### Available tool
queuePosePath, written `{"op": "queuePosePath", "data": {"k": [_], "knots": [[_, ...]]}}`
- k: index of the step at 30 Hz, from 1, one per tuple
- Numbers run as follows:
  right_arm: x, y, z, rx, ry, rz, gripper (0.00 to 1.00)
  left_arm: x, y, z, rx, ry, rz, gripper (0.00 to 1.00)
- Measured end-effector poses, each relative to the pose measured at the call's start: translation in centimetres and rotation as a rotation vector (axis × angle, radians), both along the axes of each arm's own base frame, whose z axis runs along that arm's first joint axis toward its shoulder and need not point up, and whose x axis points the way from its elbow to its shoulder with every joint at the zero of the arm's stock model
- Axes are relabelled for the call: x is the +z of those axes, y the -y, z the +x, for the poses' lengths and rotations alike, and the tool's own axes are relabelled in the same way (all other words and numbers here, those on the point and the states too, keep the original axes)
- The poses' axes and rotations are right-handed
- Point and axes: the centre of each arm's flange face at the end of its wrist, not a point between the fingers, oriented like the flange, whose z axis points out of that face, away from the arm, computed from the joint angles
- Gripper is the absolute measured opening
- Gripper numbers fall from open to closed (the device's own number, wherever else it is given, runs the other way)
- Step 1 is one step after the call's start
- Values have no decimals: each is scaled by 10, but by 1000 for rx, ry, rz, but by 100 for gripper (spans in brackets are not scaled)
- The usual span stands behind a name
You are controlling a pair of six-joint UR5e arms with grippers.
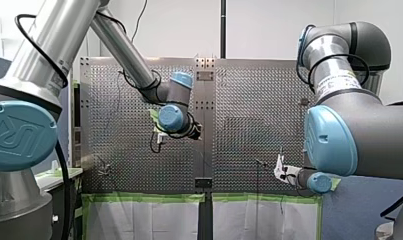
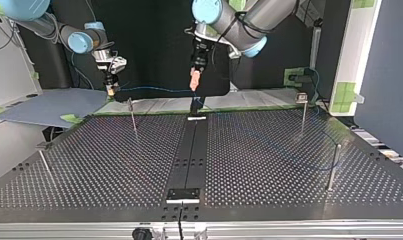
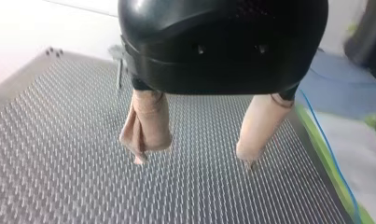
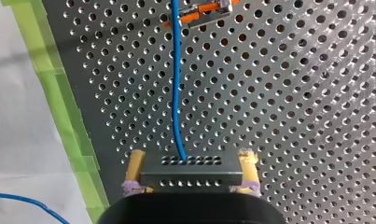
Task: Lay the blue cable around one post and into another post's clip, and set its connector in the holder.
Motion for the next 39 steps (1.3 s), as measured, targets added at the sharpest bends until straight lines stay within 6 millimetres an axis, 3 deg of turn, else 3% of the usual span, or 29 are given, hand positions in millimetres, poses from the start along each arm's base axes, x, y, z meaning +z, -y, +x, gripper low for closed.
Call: {"op": "queuePosePath", "data": {"k": [15, 31, 34, 39], "knots": [[1, 1, 0, 0, -2, -3, 0, -13, 93, -17, -205, 57, -150, 100], [1, 1, 1, 0, -6, -4, 0, -47, 182, -65, -357, 43, -218, 100], [1, 0, 1, 0, -6, -3, 0, -54, 190, -61, -351, 42, -220, 100], [1, 0, 1, 1, -10, -4, 0, -65, 191, -36, -313, 41, -220, 100]]}}
